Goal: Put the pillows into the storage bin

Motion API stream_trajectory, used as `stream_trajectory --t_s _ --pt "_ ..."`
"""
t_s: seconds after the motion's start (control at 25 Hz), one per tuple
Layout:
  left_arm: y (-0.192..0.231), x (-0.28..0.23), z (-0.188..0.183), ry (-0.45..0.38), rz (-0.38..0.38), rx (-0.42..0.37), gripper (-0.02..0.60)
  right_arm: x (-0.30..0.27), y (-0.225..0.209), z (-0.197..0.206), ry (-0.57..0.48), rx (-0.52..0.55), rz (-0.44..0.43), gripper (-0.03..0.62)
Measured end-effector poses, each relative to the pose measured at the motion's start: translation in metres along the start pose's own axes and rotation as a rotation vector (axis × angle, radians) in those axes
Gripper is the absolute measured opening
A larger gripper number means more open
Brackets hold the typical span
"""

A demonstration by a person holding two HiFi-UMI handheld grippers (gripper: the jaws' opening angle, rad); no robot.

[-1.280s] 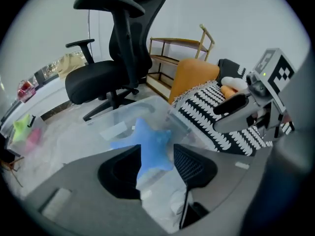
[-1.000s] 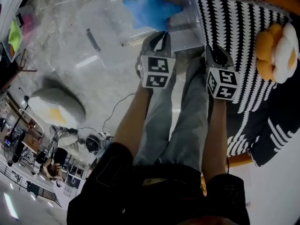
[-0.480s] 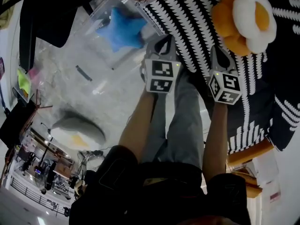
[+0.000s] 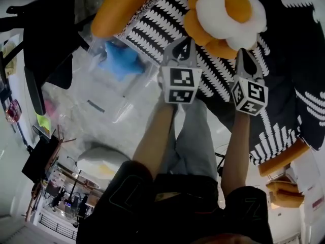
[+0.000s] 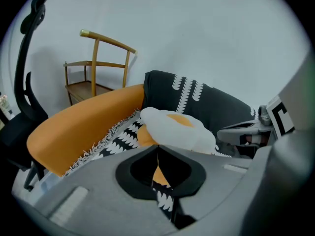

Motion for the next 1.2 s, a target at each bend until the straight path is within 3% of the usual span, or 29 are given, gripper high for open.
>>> stream_trajectory --t_s 0.2,0.24,0.36,0.48,0.56,0.64,0.84,1.04,1.2 --pt "-0.029 -0.029 -0.029 0.026 0.002 -0.036 0.015 -0.010 -0.054 -0.017 0.006 -0.006 0.035 0.003" --pt "-0.035 -0.035 -0.034 0.032 0.011 -0.037 0.039 -0.014 -0.063 -0.021 0.007 -0.009 0.034 0.005" --pt "-0.043 -0.053 -0.040 0.065 0.039 -0.020 0.188 -0.029 -0.083 -0.028 0.023 -0.024 0.020 0.075" --pt "-0.045 -0.068 -0.036 0.111 0.003 -0.015 0.237 -0.045 -0.099 -0.026 0.060 -0.035 0.000 0.126" --pt "-0.044 -0.084 -0.040 0.133 -0.032 -0.025 0.255 -0.066 -0.115 -0.030 0.081 -0.051 -0.023 0.193" --pt "-0.036 -0.099 -0.040 0.186 -0.070 -0.042 0.259 -0.090 -0.123 -0.034 0.107 -0.078 -0.058 0.256" --pt "-0.025 -0.124 -0.014 0.291 -0.126 -0.058 0.250 -0.140 -0.135 -0.024 0.160 -0.061 -0.091 0.279" --pt "-0.032 -0.140 -0.006 0.312 -0.147 -0.113 0.200 -0.151 -0.136 -0.014 0.166 -0.095 -0.162 0.278" --pt "-0.033 -0.150 -0.003 0.326 -0.140 -0.130 0.150 -0.156 -0.134 -0.006 0.172 -0.146 -0.218 0.221"
Point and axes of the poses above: the fingertips, and each gripper's own axes: x backward along the fingers, y to its left, z out of its underside, the point moved 7 cm from there along x, backward along the fingers, and after that the axes turned 5 degrees about z, right-handed, at the moved point
